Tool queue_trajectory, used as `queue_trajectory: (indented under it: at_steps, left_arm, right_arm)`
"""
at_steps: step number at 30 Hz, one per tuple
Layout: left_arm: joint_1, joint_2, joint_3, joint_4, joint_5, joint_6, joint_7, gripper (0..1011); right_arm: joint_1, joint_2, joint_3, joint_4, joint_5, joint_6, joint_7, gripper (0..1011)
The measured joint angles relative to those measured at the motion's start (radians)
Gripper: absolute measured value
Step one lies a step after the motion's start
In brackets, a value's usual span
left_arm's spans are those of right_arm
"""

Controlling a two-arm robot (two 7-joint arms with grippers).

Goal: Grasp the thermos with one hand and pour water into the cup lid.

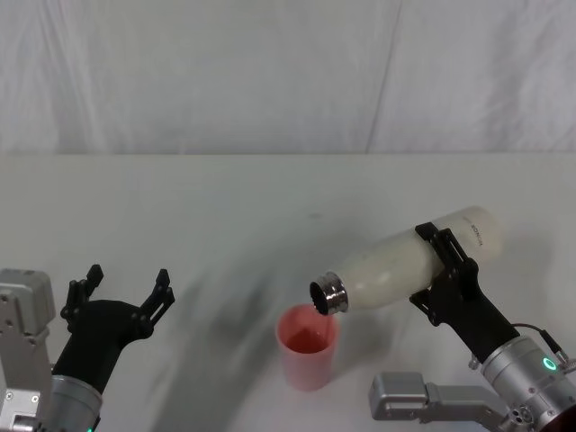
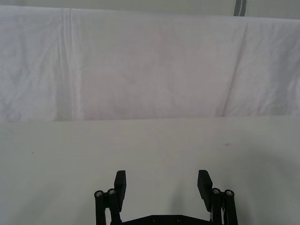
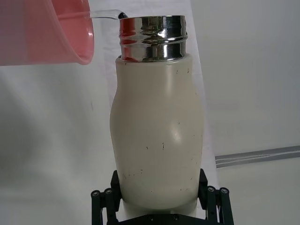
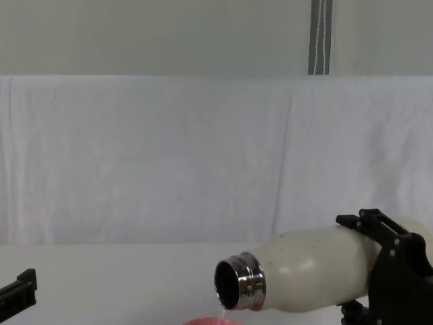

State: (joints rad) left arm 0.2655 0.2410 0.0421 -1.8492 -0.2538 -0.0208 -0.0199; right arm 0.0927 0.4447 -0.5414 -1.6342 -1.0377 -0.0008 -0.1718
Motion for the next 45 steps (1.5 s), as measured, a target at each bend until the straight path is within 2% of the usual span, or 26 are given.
queue_trajectory:
  at_steps: [28, 38, 45]
  left_arm:
    - [0.000, 0.000, 0.000, 0.000, 0.000, 0.000, 0.000, 1001]
    - [0.000, 0.000, 0.000, 0.000, 0.000, 0.000, 0.000, 1001]
    - [0.000, 0.000, 0.000, 0.000, 0.000, 0.000, 0.000, 1001]
  right_arm:
    - [0.003, -0.001, -0.004, 0.001, 0.009, -0.003, 0.007, 950]
    - [-0.005, -0.008, 0.009, -0.008, 0.048, -0.017, 0.024, 950]
    - [-0.013, -0.020, 0.030, -0.021, 0.102, -0.034, 0.041, 950]
